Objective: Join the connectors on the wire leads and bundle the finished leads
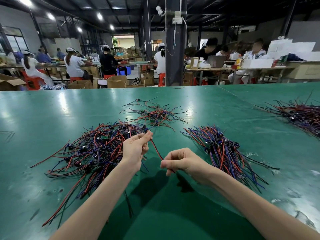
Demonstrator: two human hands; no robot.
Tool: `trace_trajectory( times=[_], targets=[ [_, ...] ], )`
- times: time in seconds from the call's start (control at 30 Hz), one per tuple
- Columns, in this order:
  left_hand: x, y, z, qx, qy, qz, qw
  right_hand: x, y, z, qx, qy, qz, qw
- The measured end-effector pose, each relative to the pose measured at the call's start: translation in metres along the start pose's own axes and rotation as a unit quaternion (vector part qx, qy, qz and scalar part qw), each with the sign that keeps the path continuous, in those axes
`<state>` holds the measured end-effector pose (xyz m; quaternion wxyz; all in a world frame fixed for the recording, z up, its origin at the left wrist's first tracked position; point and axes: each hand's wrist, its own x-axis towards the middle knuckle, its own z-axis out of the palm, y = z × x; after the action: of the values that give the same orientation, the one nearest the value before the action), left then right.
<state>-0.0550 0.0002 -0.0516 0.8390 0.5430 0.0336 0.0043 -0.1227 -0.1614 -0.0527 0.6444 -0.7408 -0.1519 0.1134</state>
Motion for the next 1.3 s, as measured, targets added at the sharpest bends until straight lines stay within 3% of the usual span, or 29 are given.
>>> trace_trajectory(
  times=[0.1,0.3,0.47,0.67,0.77,0.87,0.97,1.03,1.2,1.3],
  targets=[
    [-0.003,-0.002,0.004,0.011,-0.037,-0.019,0.999,0.001,-0.002,-0.001,0.016,-0.008,0.016,1.0],
    [-0.022,-0.026,0.022,0.069,-0.122,-0.051,0.989,0.003,-0.004,-0.006,-0.015,0.105,0.013,0.994],
    [-0.024,-0.031,0.022,0.074,-0.135,-0.067,0.986,0.004,-0.01,-0.016,-0.008,0.151,-0.006,0.989],
    [-0.026,-0.035,0.024,0.098,-0.13,-0.068,0.984,0.001,-0.027,-0.065,-0.117,0.299,-0.065,0.945],
    [-0.027,-0.033,0.023,0.088,-0.133,-0.07,0.985,-0.007,-0.032,-0.099,-0.172,0.348,-0.017,0.921],
    [-0.027,-0.034,0.023,0.089,-0.135,-0.068,0.985,-0.016,-0.031,-0.12,-0.253,0.292,0.108,0.916],
    [-0.026,-0.035,0.023,0.099,-0.141,-0.064,0.983,-0.019,-0.03,-0.121,-0.355,0.226,0.203,0.884],
    [-0.027,-0.036,0.023,0.104,-0.146,-0.061,0.982,-0.018,-0.03,-0.117,-0.44,0.211,0.241,0.839],
    [-0.027,-0.038,0.022,0.133,-0.157,-0.043,0.978,-0.021,-0.03,-0.111,-0.516,0.237,0.277,0.775],
    [-0.035,-0.035,0.027,0.228,-0.187,-0.018,0.955,-0.026,-0.038,-0.107,-0.55,0.317,0.248,0.731]
  ],
)
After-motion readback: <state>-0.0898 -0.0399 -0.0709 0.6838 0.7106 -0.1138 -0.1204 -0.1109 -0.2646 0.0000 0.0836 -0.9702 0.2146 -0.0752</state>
